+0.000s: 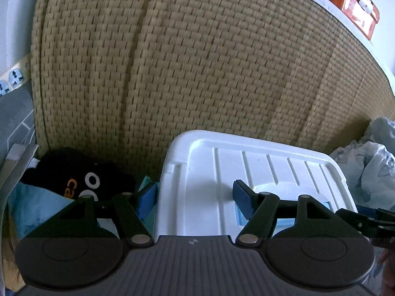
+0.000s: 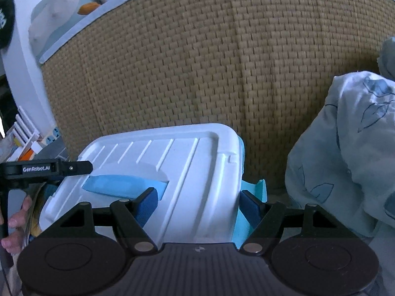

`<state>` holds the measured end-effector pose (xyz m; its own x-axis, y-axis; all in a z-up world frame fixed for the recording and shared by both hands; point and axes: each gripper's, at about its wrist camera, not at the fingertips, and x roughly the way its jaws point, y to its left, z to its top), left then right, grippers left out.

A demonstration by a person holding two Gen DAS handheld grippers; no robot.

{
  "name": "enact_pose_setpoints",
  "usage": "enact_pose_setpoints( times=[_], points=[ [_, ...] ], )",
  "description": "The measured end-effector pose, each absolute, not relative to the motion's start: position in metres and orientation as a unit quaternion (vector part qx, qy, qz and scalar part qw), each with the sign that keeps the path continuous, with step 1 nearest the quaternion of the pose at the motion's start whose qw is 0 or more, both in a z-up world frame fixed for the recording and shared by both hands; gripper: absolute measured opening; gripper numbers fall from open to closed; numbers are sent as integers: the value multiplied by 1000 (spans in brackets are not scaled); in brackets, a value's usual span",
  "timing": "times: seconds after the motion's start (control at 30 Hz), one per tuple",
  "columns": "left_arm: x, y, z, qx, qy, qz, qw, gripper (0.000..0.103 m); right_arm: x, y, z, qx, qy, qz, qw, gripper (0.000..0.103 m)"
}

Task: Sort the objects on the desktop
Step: 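Lower the white lid onto the teal bin rim with both tools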

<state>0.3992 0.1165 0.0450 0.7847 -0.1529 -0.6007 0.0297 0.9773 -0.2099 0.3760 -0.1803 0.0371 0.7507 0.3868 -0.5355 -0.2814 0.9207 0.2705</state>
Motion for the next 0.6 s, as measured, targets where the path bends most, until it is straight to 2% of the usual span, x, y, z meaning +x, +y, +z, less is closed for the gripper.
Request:
enact_pose_setpoints(
  times=[0.6],
  points=[
    [421,110,43,-73,297,-40,951,70,402,-181,40,96,311,181,928,77]
  ],
)
